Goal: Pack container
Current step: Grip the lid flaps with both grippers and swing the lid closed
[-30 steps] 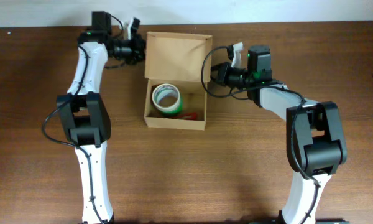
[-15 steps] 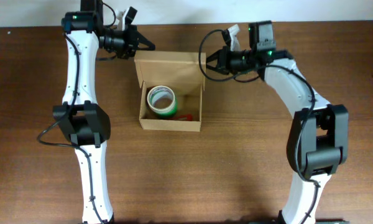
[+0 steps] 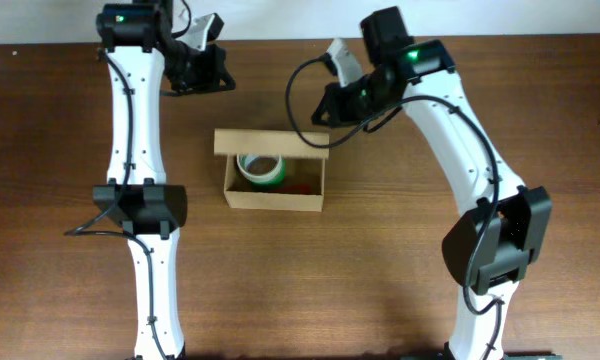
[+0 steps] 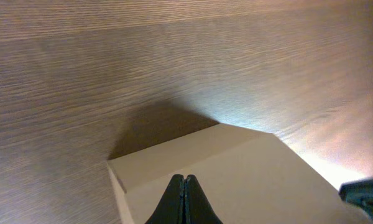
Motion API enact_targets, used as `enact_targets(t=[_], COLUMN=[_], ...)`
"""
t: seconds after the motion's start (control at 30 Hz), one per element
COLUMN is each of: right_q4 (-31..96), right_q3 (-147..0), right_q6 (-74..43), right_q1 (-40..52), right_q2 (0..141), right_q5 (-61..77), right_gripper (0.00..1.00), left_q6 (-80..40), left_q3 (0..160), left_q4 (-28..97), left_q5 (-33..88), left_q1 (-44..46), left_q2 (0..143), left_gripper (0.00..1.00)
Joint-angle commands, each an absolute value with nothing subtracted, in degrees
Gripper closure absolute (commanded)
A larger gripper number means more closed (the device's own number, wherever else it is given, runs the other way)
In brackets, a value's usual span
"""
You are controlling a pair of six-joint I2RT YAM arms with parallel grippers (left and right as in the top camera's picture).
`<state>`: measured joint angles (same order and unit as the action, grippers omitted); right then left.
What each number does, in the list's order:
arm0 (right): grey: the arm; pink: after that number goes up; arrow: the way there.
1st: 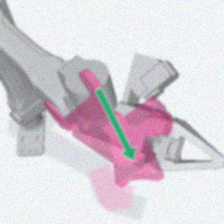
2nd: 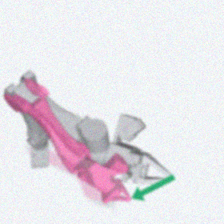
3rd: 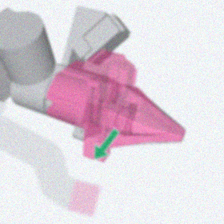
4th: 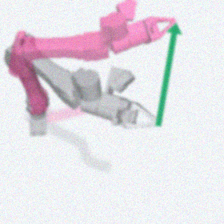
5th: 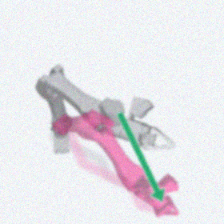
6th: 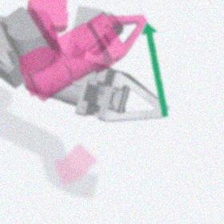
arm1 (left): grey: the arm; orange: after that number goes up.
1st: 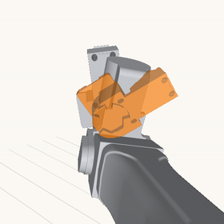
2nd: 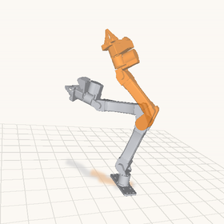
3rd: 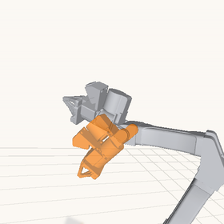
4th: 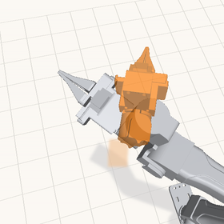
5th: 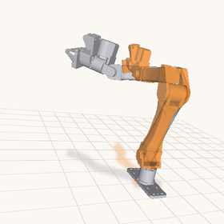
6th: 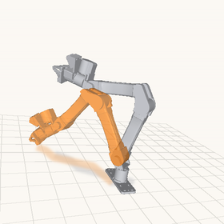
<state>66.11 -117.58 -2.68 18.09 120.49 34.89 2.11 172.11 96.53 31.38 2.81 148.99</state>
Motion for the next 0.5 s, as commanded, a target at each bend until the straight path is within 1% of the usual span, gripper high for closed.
enact_targets(t=[0.0, 0.2, 0.33, 0.47], right_q4=[70.8, 77.5, 79.3, 81.6], right_q3=[-118.8, -118.8, -118.8, -118.8], right_q6=[-0.4, -0.2, -0.4, -0.9], right_q1=[21.0, 26.2, 29.7, 31.5], right_q2=[118.7, 118.2, 116.3, 114.7], right_q5=[26.1, 17.1, 10.8, 6.6], right_gripper=[0.96, 0.96, 0.96, 0.96], left_q6=[1.1, 0.7, 0.7, 0.9], left_q3=[173.1, 169.1, 158.5, 147.6], left_q4=[96.7, 96.7, 96.7, 96.7], left_q5=[22.4, 15.9, 6.9, 2.9], left_q1=[5.0, 7.9, 11.0, 12.9], left_q2=[143.9, 140.2, 132.5, 124.5], left_gripper=[0.99, 0.98, 0.98, 0.98])
